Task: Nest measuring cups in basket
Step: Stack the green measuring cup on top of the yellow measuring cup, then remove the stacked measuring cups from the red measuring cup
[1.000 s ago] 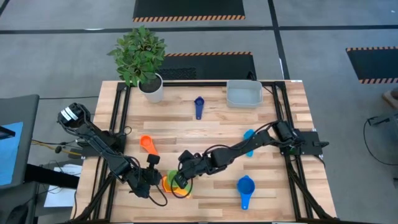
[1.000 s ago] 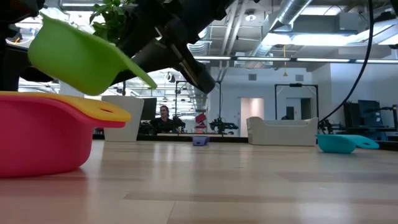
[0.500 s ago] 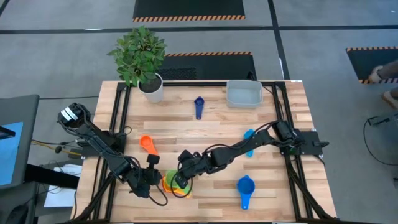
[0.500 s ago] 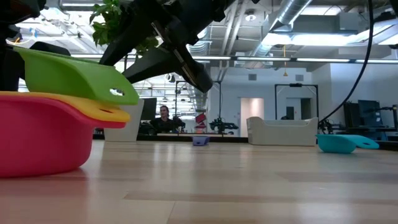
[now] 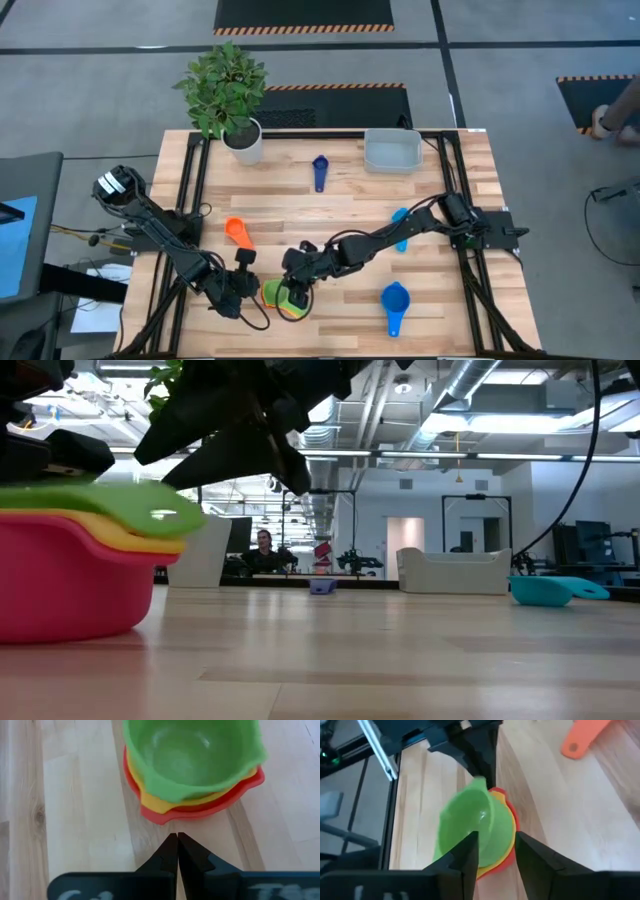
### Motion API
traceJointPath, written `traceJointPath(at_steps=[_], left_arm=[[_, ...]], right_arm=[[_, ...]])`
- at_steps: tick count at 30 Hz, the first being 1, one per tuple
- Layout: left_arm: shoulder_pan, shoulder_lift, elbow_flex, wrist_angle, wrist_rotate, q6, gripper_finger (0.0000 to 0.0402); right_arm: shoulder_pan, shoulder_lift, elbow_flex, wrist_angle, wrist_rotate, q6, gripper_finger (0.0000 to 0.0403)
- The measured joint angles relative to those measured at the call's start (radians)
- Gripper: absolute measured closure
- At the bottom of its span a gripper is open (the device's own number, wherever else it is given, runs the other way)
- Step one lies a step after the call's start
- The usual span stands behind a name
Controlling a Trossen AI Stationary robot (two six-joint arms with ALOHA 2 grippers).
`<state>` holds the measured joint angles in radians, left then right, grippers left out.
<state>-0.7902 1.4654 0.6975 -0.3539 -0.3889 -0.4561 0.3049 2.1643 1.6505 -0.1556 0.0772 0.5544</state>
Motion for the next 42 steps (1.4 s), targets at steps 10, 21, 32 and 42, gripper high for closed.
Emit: traceJointPath(at_steps=[10,21,32,42], left_arm=[[0.000,-0.001,0.000,-0.036,0.014,-0.020,0.0401],[0.000,-0.266,0.001,-0.358,-0.249,-0.325,0.0401],[0.000,-0.416,0.001,-0.564,-0.393,-0.577,0.0401],[0.006,-0.351,-0.082,-0.507,-0.452,-0.625,0.0394]], right_arm=[[-0.015,-0.003,0.000,-0.020,-0.001,0.063,0.0271],[-0.014,-0.141,0.000,-0.320,0.142,0.052,0.0281],[-0.022,-0.417,-0.297,-0.595,0.368,0.315,0.0329],[-0.017,-0.715,-0.717,-0.876,0.343,0.920,0.0328]])
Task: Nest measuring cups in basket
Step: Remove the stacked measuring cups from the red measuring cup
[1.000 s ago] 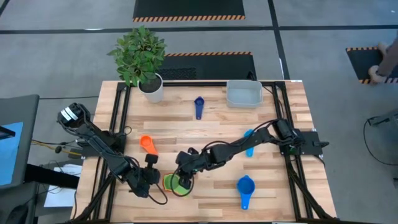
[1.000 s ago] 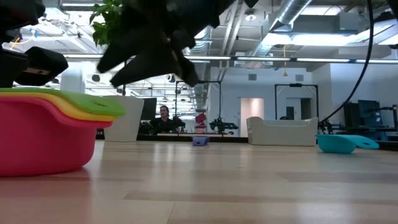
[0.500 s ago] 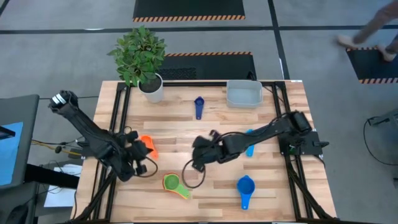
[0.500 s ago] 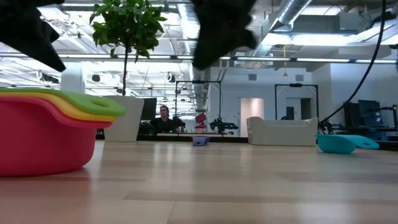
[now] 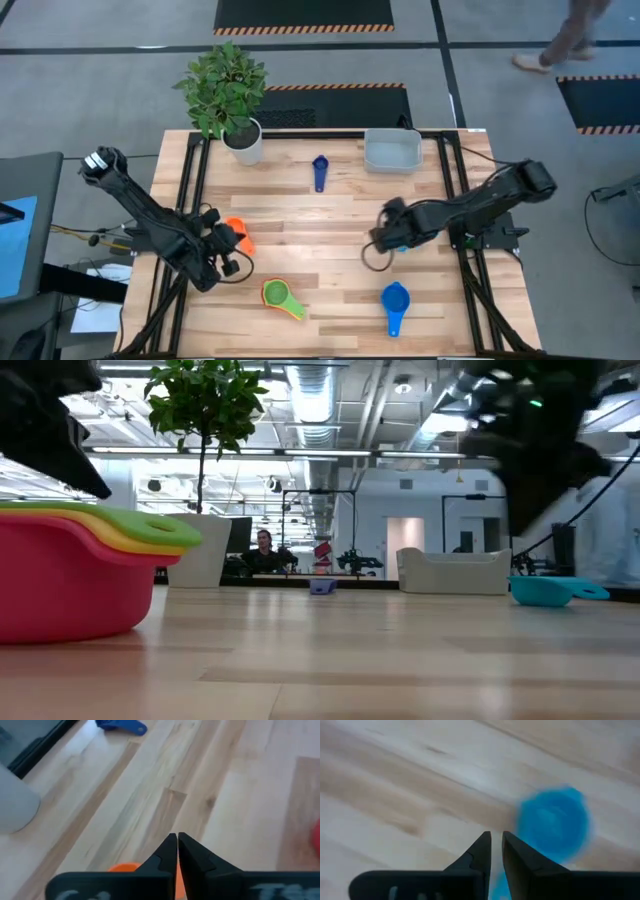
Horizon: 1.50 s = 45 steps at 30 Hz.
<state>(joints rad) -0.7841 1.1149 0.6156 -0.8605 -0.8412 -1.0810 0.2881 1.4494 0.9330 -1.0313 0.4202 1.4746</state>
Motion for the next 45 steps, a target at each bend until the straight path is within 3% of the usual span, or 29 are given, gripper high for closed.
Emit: traceJointPath(at_steps=[3,7,11,17,20,23,28,31,33,36,45], left_arm=[[0.018,-0.001,-0.024,0.012,-0.003,-0.014,0.0375],[0.032,-0.001,-0.031,0.039,0.002,-0.015,0.0344],[0.034,-0.001,-0.031,0.048,0.013,-0.001,0.0320],[0.034,0.000,-0.031,0.058,0.014,-0.012,0.0308],[0.034,0.000,-0.031,0.088,0.009,0.021,0.0308],[0.034,0.000,-0.031,0.137,-0.008,0.090,0.0308],[0.039,0.000,-0.031,0.226,-0.029,0.203,0.0308],[0.051,0.000,-0.031,0.257,-0.029,0.246,0.0308],[0.060,0.000,-0.031,0.254,-0.035,0.254,0.0308],[0.071,0.000,-0.031,0.250,-0.036,0.255,0.0308],[0.072,0.000,-0.031,0.246,-0.035,0.234,0.0308]], right_arm=[[0.003,-0.042,-0.047,-0.080,-0.007,0.075,0.0323],[0.029,-0.074,-0.071,-0.035,-0.139,0.095,0.0322],[0.121,-0.076,-0.071,0.073,-0.257,0.092,0.0325],[0.278,-0.022,-0.072,0.151,-0.317,0.135,0.0317],[0.316,0.011,-0.073,0.149,-0.301,0.181,0.0304],[0.314,0.024,-0.073,0.229,-0.203,0.169,0.0285],[0.252,0.029,-0.072,0.576,-0.006,-0.025,0.0253],[0.175,0.081,-0.055,0.820,-0.008,-0.214,0.0244],[0.124,0.154,-0.003,0.921,-0.055,-0.326,0.0244],[0.069,0.274,0.132,0.931,-0.105,-0.464,0.0248],[0.016,0.560,0.595,0.719,-0.164,-0.735,0.0258]])
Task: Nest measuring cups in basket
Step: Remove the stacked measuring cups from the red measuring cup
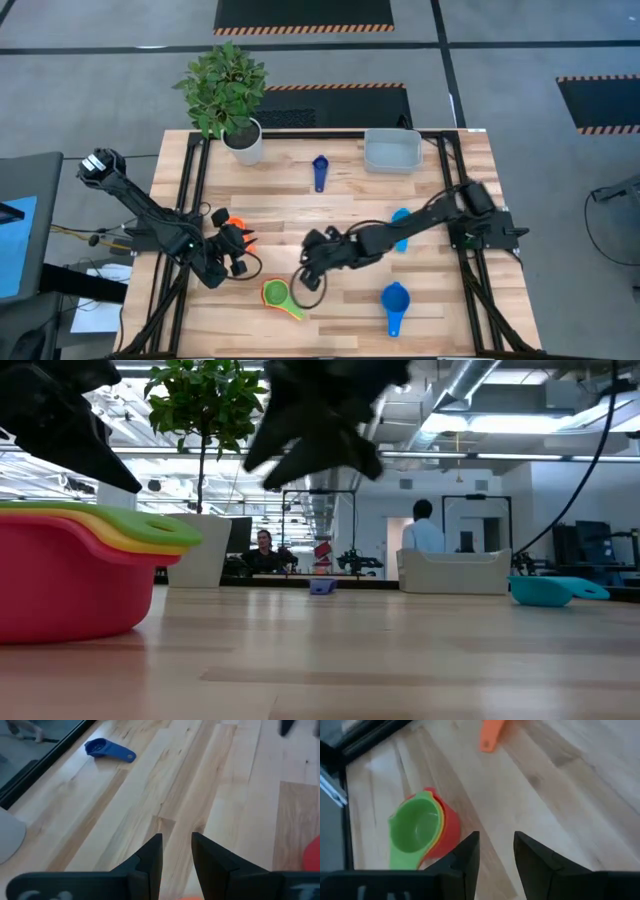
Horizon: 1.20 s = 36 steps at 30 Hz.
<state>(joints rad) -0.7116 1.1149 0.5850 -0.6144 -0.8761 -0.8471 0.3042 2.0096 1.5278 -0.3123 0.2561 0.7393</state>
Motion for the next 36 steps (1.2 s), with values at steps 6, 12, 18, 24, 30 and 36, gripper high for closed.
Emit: traceJointPath(at_steps=[6,12,18,24,30,36], left_arm=[[0.000,0.000,0.000,0.003,0.002,-0.016,0.0308],[0.000,0.000,0.000,0.000,0.003,-0.030,0.0308],[0.000,0.000,0.000,-0.001,-0.001,-0.029,0.0308],[0.000,0.000,0.000,-0.003,-0.002,-0.029,0.0308],[0.000,0.000,0.000,-0.004,-0.002,-0.029,0.0308],[0.000,0.000,0.000,-0.005,-0.002,-0.029,0.0308]], right_arm=[[0.002,0.149,0.208,-0.057,-0.049,-0.125,0.0232],[0.000,0.266,0.329,-0.128,-0.051,-0.228,0.0198],[0.001,0.344,0.393,-0.124,-0.124,-0.269,0.0194],[0.001,0.358,0.409,-0.140,-0.128,-0.270,0.0224],[-0.005,0.355,0.409,-0.153,-0.127,-0.269,0.0294],[-0.011,0.350,0.409,-0.174,-0.127,-0.269,0.0383]])
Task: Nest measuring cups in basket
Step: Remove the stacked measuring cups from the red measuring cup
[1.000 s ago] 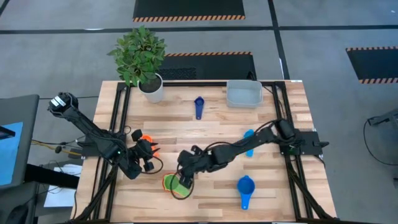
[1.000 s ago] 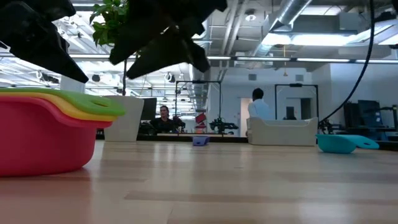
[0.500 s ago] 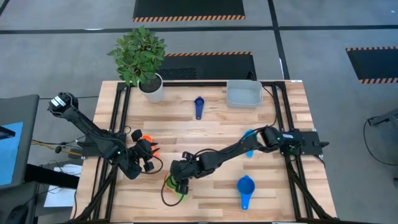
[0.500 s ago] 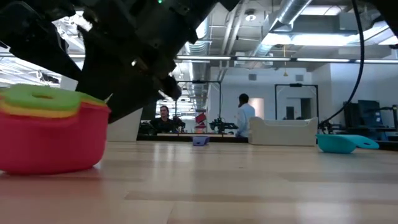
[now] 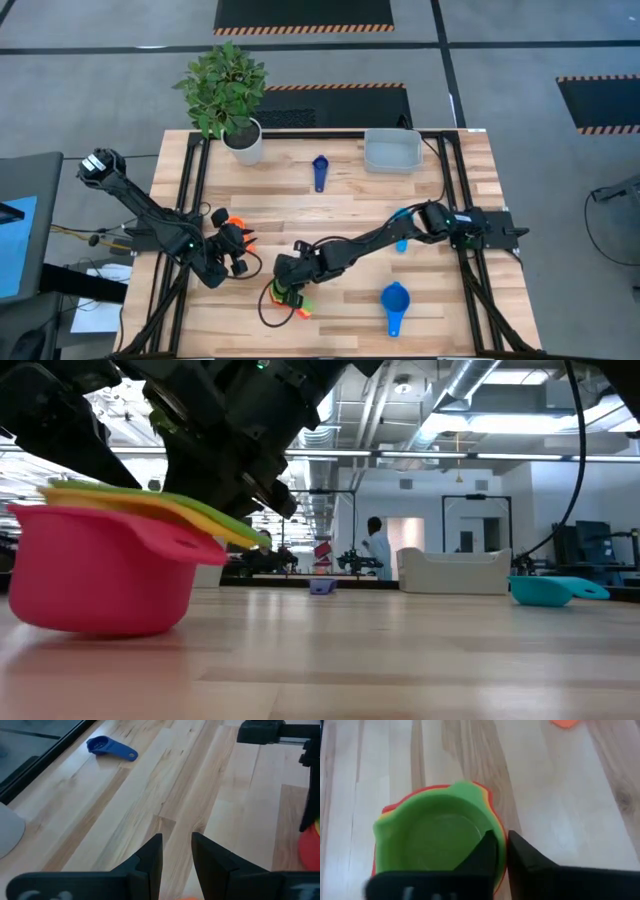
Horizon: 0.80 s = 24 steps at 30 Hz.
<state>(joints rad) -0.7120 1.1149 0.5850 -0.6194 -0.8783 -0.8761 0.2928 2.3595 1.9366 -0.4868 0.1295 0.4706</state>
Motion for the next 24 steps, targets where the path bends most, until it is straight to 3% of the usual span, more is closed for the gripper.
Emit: traceJointPath(at_steps=[7,12,17,20,24], left_arm=[[0.000,0.000,0.000,0.000,0.003,0.000,0.0308],[0.000,0.000,0.000,0.002,0.007,-0.001,0.0308],[0.000,0.000,0.000,0.010,0.010,-0.001,0.0308],[-0.006,0.000,0.000,0.034,0.018,0.023,0.0308],[-0.051,0.017,0.000,0.161,0.021,0.197,0.0308]], right_arm=[[0.002,-0.057,-0.001,-0.078,0.010,0.011,0.0353],[0.015,-0.120,-0.001,-0.166,0.061,0.010,0.0366],[0.010,-0.131,-0.001,-0.202,-0.087,-0.028,0.0380],[-0.001,-0.132,-0.035,-0.128,-0.176,-0.057,0.0379],[-0.026,-0.128,-0.124,-0.004,-0.237,-0.055,0.0378]])
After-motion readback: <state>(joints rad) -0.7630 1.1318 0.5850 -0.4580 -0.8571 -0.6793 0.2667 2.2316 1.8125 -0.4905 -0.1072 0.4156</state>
